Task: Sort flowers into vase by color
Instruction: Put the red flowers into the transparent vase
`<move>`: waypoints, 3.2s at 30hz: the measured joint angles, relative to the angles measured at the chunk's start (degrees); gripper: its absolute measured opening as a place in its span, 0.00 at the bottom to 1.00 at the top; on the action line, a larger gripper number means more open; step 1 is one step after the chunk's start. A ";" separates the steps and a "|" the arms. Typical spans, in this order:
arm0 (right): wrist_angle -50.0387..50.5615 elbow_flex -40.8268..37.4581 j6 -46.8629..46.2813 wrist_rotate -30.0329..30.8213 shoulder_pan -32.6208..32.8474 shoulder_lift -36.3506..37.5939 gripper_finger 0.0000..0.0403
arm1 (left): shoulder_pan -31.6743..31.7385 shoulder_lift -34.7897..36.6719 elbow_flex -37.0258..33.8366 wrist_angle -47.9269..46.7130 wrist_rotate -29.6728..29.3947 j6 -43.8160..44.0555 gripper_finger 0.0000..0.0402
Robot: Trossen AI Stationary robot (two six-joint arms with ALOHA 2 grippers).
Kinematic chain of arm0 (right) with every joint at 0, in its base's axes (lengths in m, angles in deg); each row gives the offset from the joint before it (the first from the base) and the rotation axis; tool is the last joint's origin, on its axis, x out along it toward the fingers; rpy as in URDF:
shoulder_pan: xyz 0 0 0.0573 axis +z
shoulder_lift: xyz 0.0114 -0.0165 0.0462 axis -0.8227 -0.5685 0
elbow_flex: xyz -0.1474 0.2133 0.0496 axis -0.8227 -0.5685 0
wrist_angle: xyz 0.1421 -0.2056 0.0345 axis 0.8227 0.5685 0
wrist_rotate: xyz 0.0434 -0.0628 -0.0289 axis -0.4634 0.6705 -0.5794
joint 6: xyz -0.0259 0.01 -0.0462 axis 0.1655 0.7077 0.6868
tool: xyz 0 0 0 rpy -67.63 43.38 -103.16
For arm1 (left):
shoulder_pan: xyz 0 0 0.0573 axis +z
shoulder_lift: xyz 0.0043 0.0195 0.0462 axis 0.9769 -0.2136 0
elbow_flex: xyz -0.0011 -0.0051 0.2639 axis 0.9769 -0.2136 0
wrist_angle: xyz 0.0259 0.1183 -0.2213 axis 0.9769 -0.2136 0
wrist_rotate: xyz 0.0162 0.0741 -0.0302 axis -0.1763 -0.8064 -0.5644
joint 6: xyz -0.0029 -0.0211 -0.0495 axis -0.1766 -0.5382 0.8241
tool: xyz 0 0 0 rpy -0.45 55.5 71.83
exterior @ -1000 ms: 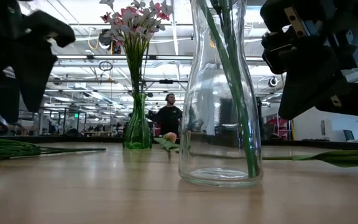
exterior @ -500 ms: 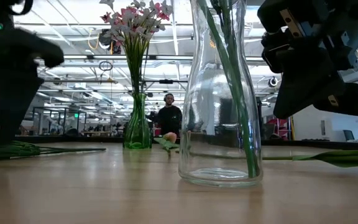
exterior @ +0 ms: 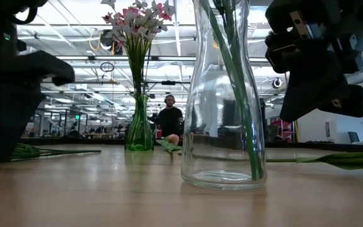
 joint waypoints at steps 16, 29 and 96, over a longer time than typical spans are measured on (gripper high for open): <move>14.46 -0.77 10.00 -8.90 -3.83 3.95 0.02 | 0.11 -0.91 4.47 4.44 0.51 37.63 0.03; 13.24 -19.59 23.19 -9.02 -9.20 34.20 0.00 | -2.81 0.41 15.68 4.39 -5.81 70.62 0.03; 6.83 -31.56 28.72 -10.06 -9.18 52.17 0.00 | -15.75 -13.06 33.54 73.37 -64.50 58.83 0.03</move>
